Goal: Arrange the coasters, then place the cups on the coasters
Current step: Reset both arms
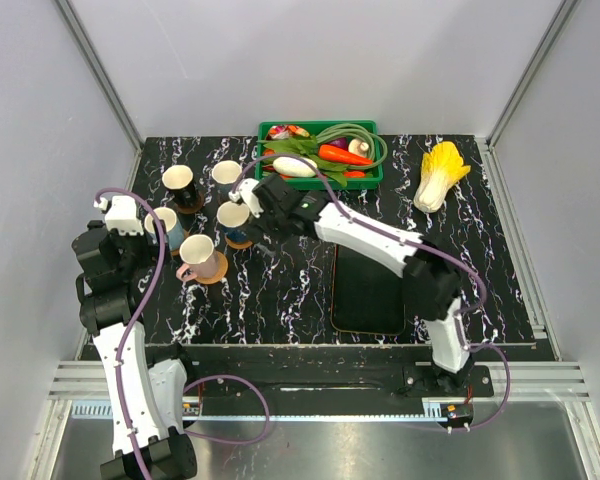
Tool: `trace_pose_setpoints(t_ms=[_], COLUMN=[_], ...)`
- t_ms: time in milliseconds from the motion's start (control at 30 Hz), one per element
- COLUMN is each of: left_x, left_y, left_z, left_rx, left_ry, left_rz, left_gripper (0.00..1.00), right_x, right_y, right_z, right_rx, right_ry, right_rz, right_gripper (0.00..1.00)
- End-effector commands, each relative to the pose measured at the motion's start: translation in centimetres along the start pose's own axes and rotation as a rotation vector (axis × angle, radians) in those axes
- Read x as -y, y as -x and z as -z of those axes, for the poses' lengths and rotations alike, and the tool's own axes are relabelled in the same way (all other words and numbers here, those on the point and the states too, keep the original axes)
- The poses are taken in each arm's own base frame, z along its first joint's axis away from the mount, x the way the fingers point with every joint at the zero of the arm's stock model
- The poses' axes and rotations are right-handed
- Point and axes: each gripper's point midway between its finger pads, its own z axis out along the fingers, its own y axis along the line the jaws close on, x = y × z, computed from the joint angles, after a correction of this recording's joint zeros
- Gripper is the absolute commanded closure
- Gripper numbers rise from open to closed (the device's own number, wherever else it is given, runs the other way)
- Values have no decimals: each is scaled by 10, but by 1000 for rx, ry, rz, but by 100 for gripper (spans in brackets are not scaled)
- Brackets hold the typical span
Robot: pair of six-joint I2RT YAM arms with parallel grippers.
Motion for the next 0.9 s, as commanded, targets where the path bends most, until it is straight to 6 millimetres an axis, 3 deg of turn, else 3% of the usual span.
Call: trace_pose_setpoints(t_ms=[0, 133, 333, 533, 667, 867], left_x=[4, 12, 17, 16, 16, 21], left_y=[12, 10, 26, 52, 70, 95], left_z=[0, -2, 2, 5, 9, 14], left_rx=[40, 15, 34, 56, 90, 104], left_ry=[-33, -86, -129, -140, -148, -188], left_rz=[-9, -15, -47, -47, -46, -28], left_gripper=[1, 1, 1, 1, 1, 1], right_x=[23, 57, 141, 209, 224, 203], right_y=[21, 10, -26, -78, -114, -125], right_z=[75, 124, 202, 309, 364, 420], right_rx=[114, 166, 244, 415, 497, 633], right_ry=[-96, -136, -294, -528, -681, -793], right_rz=[31, -52, -196, -359, -426, -455], right_gripper=[0, 0, 0, 0, 0, 0])
